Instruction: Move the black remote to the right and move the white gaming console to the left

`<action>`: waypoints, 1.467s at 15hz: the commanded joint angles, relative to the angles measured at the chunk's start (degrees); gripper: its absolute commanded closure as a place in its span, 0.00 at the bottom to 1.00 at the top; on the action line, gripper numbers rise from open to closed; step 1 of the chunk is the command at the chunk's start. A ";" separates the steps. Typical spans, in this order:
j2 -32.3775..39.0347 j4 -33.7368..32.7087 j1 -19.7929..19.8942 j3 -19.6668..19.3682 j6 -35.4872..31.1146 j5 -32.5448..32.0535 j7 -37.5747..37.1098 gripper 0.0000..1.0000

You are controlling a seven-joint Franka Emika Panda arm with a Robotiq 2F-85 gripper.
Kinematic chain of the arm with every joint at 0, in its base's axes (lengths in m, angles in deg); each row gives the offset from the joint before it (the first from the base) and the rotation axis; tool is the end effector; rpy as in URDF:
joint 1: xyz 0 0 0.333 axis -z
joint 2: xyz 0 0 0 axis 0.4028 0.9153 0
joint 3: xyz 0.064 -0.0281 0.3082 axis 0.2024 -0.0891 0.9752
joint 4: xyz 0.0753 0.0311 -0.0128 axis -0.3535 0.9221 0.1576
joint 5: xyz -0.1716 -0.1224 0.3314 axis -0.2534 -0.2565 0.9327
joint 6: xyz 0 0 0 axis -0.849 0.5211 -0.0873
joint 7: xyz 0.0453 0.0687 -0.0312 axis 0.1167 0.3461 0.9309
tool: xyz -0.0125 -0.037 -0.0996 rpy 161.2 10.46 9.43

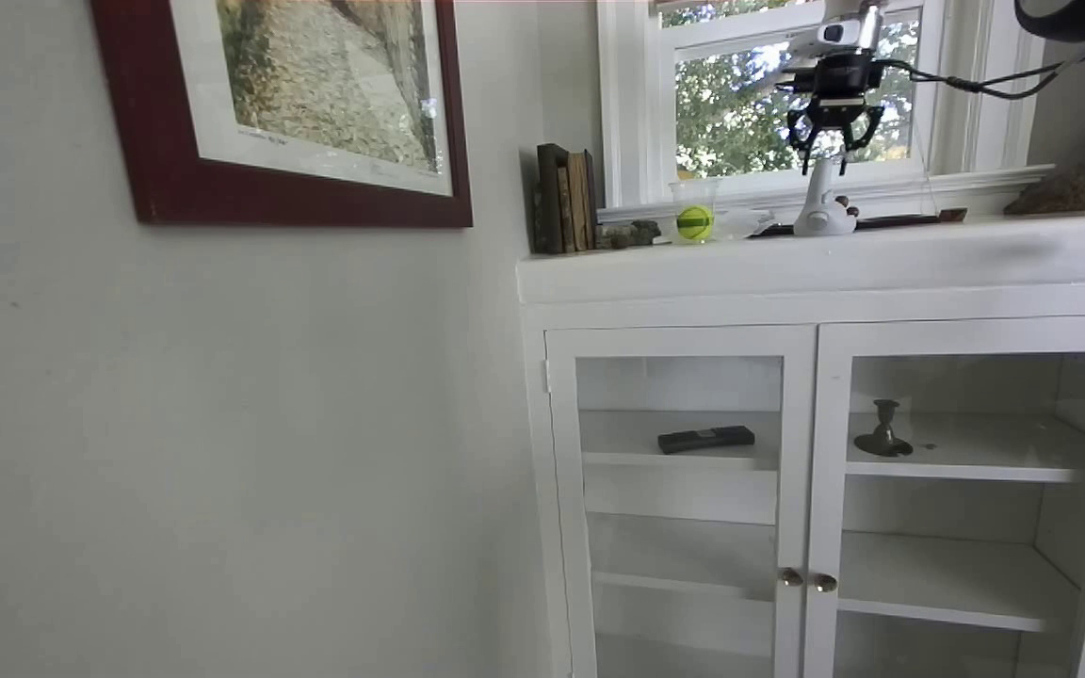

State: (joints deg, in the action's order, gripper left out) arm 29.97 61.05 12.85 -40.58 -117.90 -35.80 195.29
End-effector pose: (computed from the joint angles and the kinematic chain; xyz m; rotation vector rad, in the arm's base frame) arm 0.5971 -0.3943 0.5807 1.6307 2.6542 0.1983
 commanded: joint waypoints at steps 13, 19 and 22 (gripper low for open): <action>-9.15 -2.06 -0.37 -2.38 14.96 0.01 -23.34 0.00; -12.12 -1.97 -1.76 -3.11 14.70 -0.16 -43.25 0.00; -11.82 -1.77 -1.40 -2.51 14.13 0.13 -44.39 0.00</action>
State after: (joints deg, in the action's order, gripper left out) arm 18.14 59.29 11.43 -43.10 -103.77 -35.67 150.72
